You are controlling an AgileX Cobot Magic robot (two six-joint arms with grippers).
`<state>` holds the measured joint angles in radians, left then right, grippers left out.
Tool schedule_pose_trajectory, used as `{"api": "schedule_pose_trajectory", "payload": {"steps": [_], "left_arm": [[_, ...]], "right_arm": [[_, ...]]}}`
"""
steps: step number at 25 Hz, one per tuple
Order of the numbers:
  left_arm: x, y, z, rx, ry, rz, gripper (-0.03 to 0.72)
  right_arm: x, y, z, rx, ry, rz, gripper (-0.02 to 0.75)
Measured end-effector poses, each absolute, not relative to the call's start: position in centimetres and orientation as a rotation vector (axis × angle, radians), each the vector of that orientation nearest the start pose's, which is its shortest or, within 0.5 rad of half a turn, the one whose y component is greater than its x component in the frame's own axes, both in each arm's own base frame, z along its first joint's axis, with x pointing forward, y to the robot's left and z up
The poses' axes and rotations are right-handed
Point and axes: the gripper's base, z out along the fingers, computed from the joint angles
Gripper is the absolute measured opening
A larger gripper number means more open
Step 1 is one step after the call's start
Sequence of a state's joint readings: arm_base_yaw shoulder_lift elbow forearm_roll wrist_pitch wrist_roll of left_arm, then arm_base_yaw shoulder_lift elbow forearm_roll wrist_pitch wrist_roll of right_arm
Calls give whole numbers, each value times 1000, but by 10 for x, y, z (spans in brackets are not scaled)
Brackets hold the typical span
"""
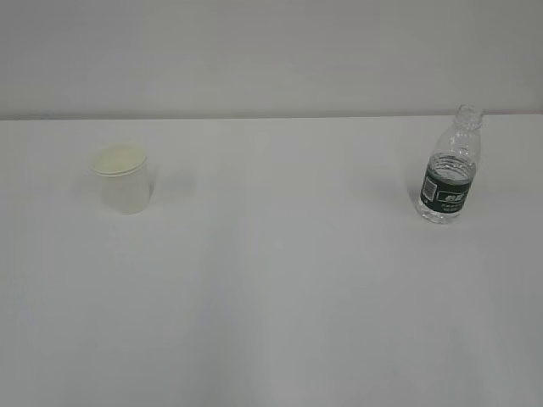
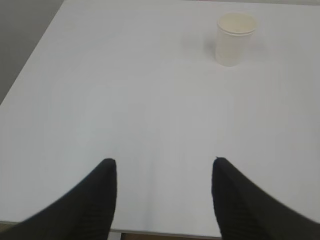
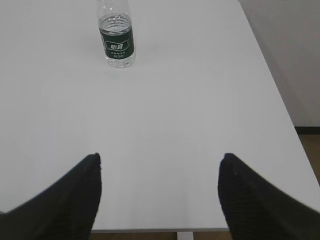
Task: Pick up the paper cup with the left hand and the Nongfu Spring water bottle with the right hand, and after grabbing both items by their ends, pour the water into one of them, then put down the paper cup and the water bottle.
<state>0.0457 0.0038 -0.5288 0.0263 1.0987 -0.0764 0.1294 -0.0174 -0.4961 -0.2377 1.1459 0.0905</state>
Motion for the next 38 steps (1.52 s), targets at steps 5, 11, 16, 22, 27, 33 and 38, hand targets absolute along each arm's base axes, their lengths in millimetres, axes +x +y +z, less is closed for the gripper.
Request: {"api": "schedule_pose_trajectory", "payload": {"steps": [5,11,16,22,27,33,38], "left_arm": [[-9,2,282,-128,2053,12,430],[-9,2,282,-128,2053,12,430],[-9,2,282,-128,2053,12,413],[-9,2,282,-128,2053,12,408],[-9,2,282,-128,2053,12,407],[-10,0,288,-123,2010,-20,393],[-1,-2,305,-119,1951,-47,341]], "right_arm": [[-10,-21,271,-16,2095,-155,548],[-10,-21,271,-16,2095,-155,548],[-10,-21,271,-16,2095,-155,548],[-10,-21,271,-16,2095,-155,549],[-10,-21,271,-16,2095,-155,549],[-10,-21,278,-18,2041,-147,548],[-6,-17,291,-15,1947,-94,548]]}}
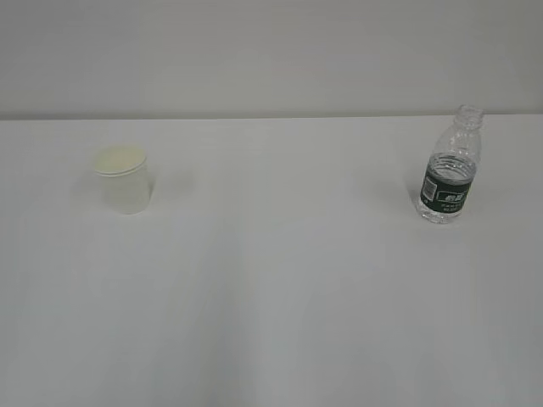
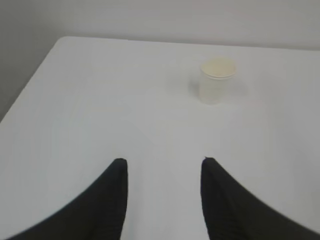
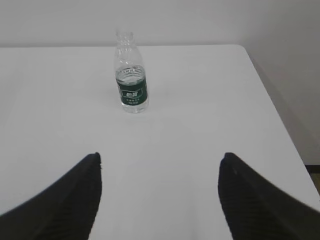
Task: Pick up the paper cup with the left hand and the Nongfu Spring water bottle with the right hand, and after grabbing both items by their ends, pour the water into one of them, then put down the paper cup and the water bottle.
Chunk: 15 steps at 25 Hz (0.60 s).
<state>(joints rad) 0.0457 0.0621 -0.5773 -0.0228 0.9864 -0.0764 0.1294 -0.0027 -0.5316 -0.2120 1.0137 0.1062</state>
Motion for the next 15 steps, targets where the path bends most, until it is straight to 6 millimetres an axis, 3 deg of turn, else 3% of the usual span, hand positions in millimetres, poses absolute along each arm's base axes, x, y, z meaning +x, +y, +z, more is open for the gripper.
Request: {"api": "schedule_pose_trajectory", "payload": {"steps": [6,11,15], "left_arm": [[55,-9,307,-156,2124,-211,358],[98,-12,317,-153,2010,-296,493],[117,-10,324,-161,1906,-279,540]], "right_arm": [[23,-10,310,-50,1850,-56,549],[46,-4,324,-41,1742,-1,549],[64,1,330,-46,1706,25,549]]}}
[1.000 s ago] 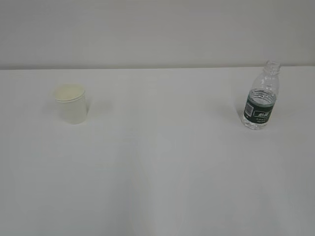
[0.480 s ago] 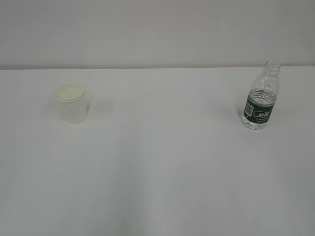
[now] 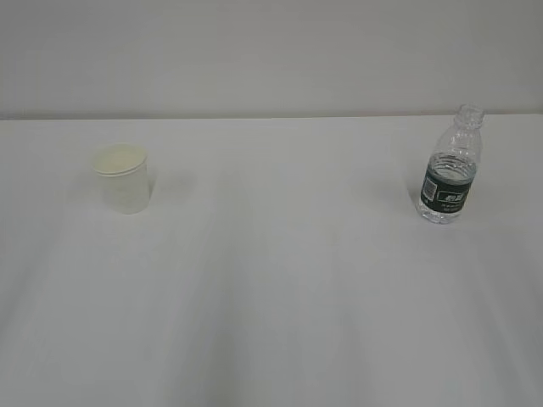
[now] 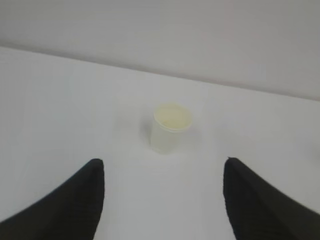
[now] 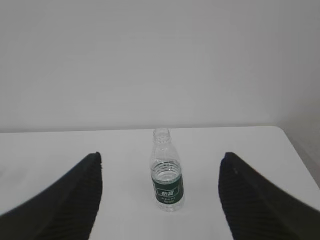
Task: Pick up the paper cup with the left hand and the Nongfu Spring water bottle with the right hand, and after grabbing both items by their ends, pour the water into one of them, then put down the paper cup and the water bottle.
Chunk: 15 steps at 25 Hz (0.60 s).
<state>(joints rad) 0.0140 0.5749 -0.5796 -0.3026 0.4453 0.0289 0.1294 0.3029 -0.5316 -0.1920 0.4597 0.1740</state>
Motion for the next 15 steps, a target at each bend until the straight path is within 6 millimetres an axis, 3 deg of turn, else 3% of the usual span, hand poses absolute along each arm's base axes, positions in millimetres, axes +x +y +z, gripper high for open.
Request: {"api": "schedule_pose_trajectory", "payload": {"steps": [9,15], "left_arm": [[139,-3,326,-98,1841,-129,520],[165,-1,313,-99,1898,-105,514]], "right_arm": [[114,10,325,-68,1764,57,549],[143,16,319,-89,1777,73,549]]}}
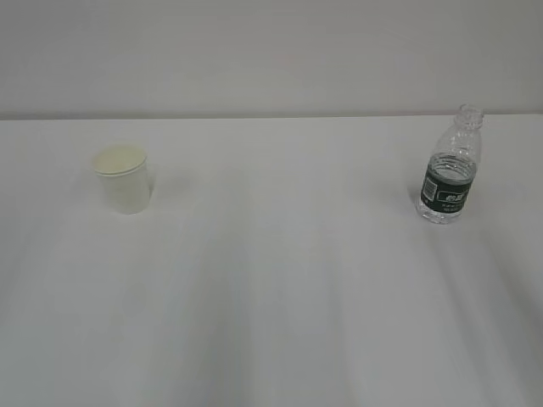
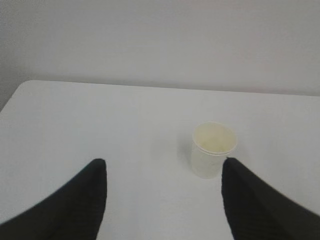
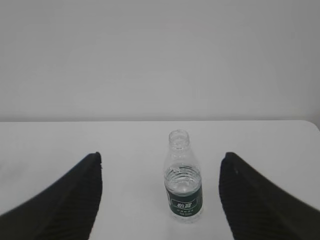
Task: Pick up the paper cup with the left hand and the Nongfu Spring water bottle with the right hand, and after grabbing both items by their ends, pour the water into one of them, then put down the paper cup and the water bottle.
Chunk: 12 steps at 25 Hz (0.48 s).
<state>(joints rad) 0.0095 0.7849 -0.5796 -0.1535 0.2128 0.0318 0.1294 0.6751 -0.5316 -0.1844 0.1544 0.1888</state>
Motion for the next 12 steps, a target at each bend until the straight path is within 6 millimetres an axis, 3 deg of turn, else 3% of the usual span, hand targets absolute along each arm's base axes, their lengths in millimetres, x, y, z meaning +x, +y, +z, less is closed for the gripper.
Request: {"api": "schedule_pose_trajectory", "payload": {"steps": [4,12], "left_arm": [[185,-9,307,-47,1870,-108,513],[231,-54,280,125,1817,-205,510]], "right_arm": [[162,20,312,-102,1786,84,549],[188,27,303,-112,1713,134,545]]}}
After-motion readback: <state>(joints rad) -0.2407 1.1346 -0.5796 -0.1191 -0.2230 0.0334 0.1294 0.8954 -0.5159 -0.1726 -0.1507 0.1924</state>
